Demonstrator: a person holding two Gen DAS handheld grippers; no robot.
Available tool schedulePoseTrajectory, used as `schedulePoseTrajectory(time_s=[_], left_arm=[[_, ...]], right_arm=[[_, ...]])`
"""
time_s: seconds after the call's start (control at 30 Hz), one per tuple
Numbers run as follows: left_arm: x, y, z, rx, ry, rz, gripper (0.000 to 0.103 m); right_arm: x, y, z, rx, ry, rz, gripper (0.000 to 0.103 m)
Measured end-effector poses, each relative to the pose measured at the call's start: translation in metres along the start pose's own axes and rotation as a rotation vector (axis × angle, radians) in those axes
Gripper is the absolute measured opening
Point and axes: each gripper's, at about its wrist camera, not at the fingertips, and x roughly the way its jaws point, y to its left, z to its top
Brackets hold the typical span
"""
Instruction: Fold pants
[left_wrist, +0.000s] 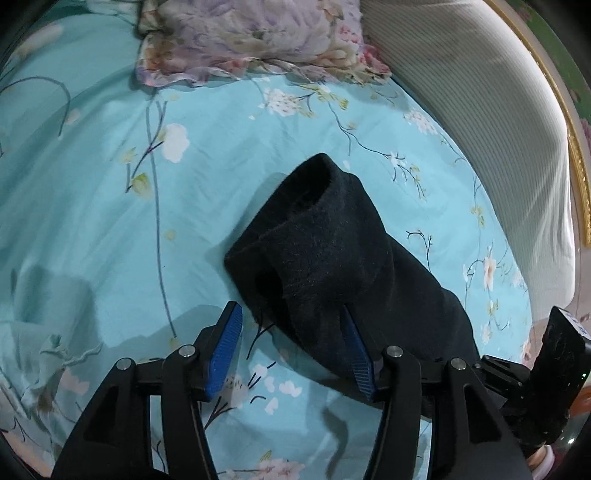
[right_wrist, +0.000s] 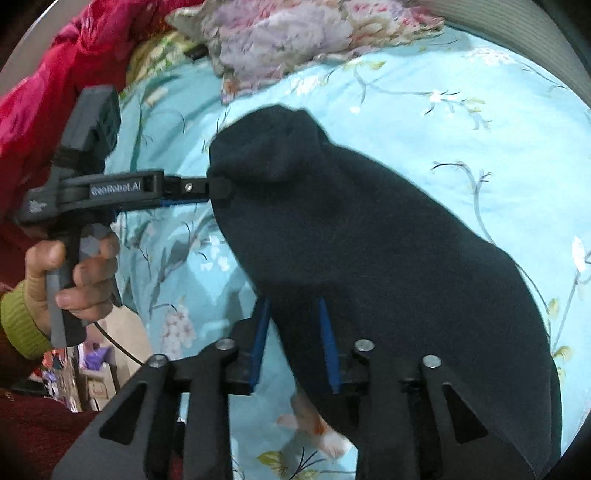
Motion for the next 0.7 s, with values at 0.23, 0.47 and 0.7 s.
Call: schedulePoseTrajectory(time_s=[0.23,0.47,0.7], left_arm=[[0.005,0.009,0.009,-0.055,0.044,0.025,0.063],[0.016,0.007,0.014,-0.049,0.063,0.036,0.063],[0.029,0.009,0.019,-0.059,0.076,0.045,0.063]], right_arm=[[-0.035,-0.047,-0.004,0.144,-0.077,-0.051,0.032],[-0.059,-0.104,0.005,0.281,-0.135,-0.123,0.032],[-0.029,-0.122,0.022,0.238,-0.054,-0.158,0.032]])
